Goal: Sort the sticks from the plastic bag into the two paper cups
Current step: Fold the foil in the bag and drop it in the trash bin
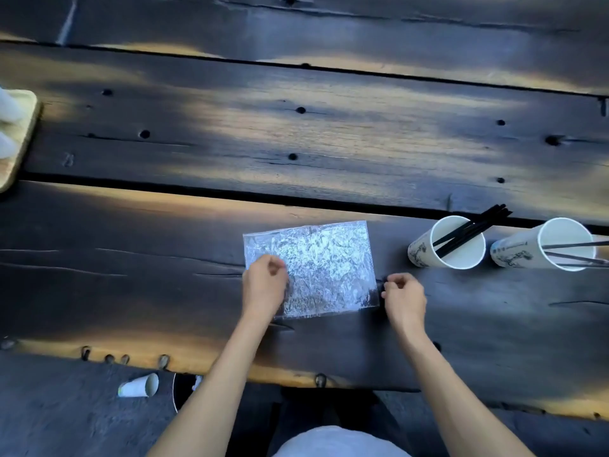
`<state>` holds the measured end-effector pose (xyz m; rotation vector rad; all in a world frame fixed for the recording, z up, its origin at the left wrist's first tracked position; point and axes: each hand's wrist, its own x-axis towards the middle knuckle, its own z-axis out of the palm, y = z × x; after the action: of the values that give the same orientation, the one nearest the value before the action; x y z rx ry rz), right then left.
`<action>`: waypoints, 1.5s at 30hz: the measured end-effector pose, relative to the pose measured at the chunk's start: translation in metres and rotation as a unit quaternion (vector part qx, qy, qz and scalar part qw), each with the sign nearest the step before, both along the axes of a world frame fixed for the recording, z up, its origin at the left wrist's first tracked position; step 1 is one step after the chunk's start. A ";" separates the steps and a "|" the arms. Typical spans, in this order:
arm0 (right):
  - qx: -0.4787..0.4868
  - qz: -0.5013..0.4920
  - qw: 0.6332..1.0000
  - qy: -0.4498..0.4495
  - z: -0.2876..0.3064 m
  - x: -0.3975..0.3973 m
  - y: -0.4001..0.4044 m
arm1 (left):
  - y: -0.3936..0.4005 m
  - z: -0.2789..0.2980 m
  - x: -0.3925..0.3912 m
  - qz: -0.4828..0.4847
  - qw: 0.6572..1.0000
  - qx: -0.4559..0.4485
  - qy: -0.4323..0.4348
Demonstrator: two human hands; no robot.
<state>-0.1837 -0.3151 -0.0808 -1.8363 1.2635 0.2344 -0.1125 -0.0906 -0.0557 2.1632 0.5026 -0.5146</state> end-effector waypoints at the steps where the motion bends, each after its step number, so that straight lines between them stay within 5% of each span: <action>1: -0.011 0.031 0.999 0.007 0.004 0.002 0.007 | -0.010 0.001 0.013 -0.061 0.996 0.035 -0.046; 4: -0.058 0.133 0.989 0.018 0.006 0.007 0.021 | -0.034 -0.014 0.055 -0.212 0.966 0.084 -0.125; 7: -0.107 0.199 0.971 0.077 0.002 0.013 0.026 | -0.048 -0.028 0.089 -0.292 0.937 0.152 -0.116; 17: -0.141 0.251 0.954 0.079 -0.010 0.053 0.011 | -0.048 -0.034 0.109 -0.308 0.927 0.212 -0.038; 26: -0.029 0.275 0.961 -0.022 -0.003 0.104 0.001 | -0.001 -0.033 0.094 -0.215 0.970 0.088 0.065; 33: -0.003 0.387 0.918 -0.089 0.026 0.159 -0.006 | 0.026 -0.030 0.072 -0.098 0.985 -0.092 0.106; 40: 0.179 0.166 0.964 -0.105 0.018 0.137 -0.023 | 0.033 -0.034 0.066 0.056 0.972 -0.189 0.129; 45: 0.213 0.190 0.955 -0.079 0.013 0.106 -0.015 | 0.032 -0.033 0.066 0.076 0.963 -0.217 0.141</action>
<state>-0.0772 -0.3305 -0.0674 -1.6630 0.6751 0.5171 -0.0470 -0.0589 -0.0891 1.6279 0.6378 -0.7738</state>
